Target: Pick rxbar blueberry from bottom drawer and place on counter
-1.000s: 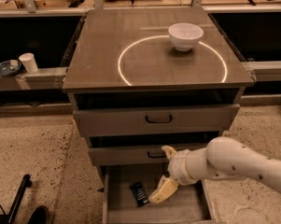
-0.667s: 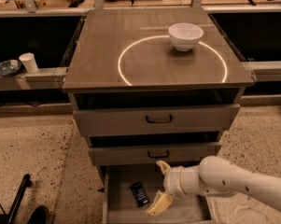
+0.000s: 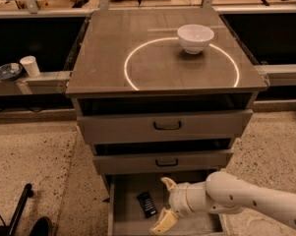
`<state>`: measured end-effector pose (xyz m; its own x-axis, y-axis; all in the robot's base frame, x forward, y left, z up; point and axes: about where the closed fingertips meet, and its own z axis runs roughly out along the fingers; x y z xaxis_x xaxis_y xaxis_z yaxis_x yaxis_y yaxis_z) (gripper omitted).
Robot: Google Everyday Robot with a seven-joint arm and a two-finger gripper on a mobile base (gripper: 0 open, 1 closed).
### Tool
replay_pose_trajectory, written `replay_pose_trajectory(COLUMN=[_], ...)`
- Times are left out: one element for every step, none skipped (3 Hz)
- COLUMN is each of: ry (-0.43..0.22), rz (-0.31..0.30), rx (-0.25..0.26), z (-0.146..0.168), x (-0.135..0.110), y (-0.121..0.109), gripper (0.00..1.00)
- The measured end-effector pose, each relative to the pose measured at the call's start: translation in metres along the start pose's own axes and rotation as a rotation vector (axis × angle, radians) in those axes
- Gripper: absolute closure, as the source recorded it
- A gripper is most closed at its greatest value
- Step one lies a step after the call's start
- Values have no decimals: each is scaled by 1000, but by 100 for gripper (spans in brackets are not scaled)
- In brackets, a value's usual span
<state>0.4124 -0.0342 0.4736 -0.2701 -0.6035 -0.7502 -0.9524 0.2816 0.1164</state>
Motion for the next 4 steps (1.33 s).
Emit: replay_pose_trajectory(ry=[16, 42, 29, 25], rz=[-19, -70, -37, -46], rx=[59, 103, 150, 142], z=[22, 72, 92, 95], x=[20, 74, 90, 89], y=[-7, -5, -9, -9], gripper=[0, 0, 0, 0])
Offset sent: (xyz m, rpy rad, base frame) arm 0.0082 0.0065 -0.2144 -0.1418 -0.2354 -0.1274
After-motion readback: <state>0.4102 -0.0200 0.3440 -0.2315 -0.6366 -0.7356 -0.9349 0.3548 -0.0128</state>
